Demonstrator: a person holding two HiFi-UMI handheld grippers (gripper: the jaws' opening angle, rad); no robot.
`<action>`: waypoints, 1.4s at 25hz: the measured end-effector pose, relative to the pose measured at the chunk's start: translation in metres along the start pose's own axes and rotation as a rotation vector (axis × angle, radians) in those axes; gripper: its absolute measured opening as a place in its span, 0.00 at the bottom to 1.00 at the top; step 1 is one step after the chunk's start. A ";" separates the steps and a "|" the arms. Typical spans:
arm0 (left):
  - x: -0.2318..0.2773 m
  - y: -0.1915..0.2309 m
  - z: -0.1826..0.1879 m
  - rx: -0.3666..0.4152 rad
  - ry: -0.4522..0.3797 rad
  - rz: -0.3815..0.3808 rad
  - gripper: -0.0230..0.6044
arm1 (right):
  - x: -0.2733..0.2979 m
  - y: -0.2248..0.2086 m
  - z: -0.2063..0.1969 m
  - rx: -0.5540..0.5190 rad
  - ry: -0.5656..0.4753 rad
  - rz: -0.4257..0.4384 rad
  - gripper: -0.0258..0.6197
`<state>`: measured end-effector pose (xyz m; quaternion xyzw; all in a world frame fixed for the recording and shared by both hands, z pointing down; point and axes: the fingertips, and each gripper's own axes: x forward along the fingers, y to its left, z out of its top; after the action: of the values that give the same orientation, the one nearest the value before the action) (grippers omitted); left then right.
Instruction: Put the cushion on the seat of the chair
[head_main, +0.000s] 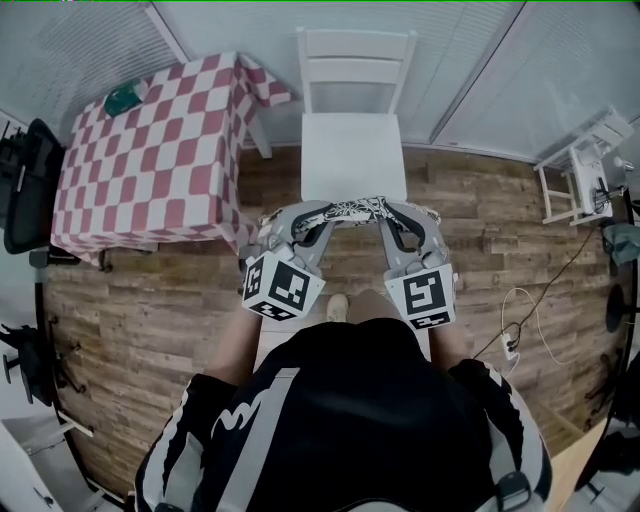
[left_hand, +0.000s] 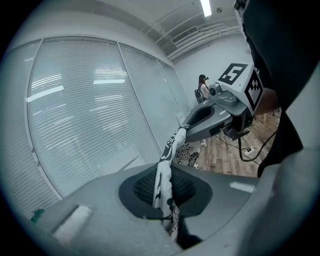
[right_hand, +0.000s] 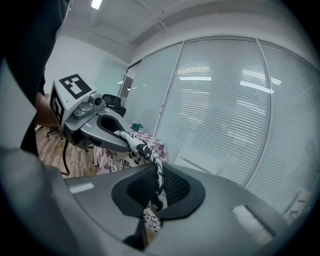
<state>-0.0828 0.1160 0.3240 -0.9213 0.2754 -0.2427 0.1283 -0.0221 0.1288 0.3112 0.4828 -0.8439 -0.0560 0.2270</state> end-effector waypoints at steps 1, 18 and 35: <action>0.000 0.000 -0.001 0.001 -0.001 -0.003 0.06 | 0.000 0.001 -0.001 0.003 0.002 -0.001 0.05; 0.031 0.021 -0.002 0.003 0.001 -0.008 0.06 | 0.026 -0.027 -0.004 -0.003 -0.003 0.002 0.05; 0.091 0.068 -0.004 0.005 0.023 0.004 0.06 | 0.082 -0.080 -0.013 -0.004 -0.002 0.027 0.05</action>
<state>-0.0491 0.0087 0.3367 -0.9177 0.2780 -0.2536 0.1277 0.0115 0.0198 0.3245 0.4708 -0.8505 -0.0552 0.2279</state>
